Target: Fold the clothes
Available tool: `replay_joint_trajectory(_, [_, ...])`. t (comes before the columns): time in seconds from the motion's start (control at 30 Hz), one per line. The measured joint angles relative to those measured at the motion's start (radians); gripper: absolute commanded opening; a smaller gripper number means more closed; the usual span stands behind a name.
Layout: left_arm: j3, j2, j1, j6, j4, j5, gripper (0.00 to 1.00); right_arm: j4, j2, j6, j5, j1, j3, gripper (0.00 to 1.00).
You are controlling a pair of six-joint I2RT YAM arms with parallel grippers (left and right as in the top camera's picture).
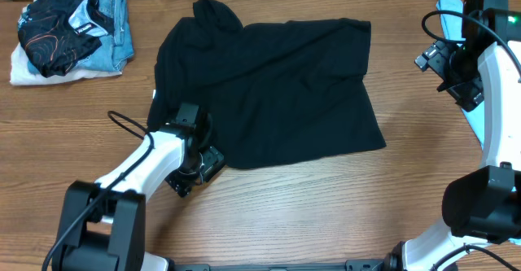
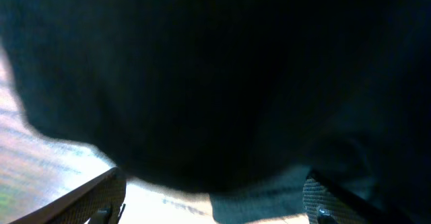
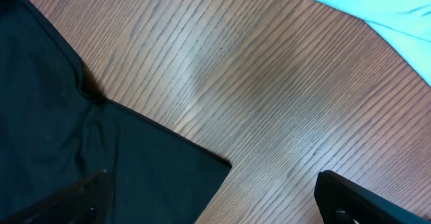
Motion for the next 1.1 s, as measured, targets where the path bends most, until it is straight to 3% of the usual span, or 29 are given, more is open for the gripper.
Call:
replay_joint_trajectory(0.1, [0.002,0.003,0.007,0.001,0.001,0.003,0.82,-0.002,0.000,-0.001,0.000,0.000,-0.001,1.00])
replay_joint_trajectory(0.3, [0.002,0.004,0.043,0.014,-0.003,0.019,0.27,-0.007,0.000,0.006,-0.007,0.000,-0.010,0.91])
replay_joint_trajectory(0.43, [0.002,0.005,0.048,0.018,0.002,0.026,0.05,0.016,0.000,0.016,-0.018,0.000,-0.075,0.89])
replay_joint_trajectory(0.6, [0.002,0.006,0.048,0.024,0.009,0.035,0.04,0.098,0.000,0.024,-0.064,0.000,-0.218,0.95])
replay_joint_trajectory(0.77, [0.002,0.006,0.048,0.024,0.009,0.035,0.04,0.145,0.000,0.025,-0.120,0.000,-0.335,0.95])
replay_joint_trajectory(0.87, [0.002,0.006,0.048,0.024,0.009,0.035,0.04,0.177,0.000,0.026,-0.160,0.000,-0.406,0.90])
replay_joint_trajectory(0.97, [0.003,0.006,0.048,0.024,0.009,0.035,0.04,0.237,-0.001,0.025,-0.211,0.002,-0.487,0.79])
replay_joint_trajectory(1.1, [0.003,0.006,0.048,0.025,0.009,0.035,0.04,0.314,-0.001,0.053,-0.256,0.014,-0.599,0.79])
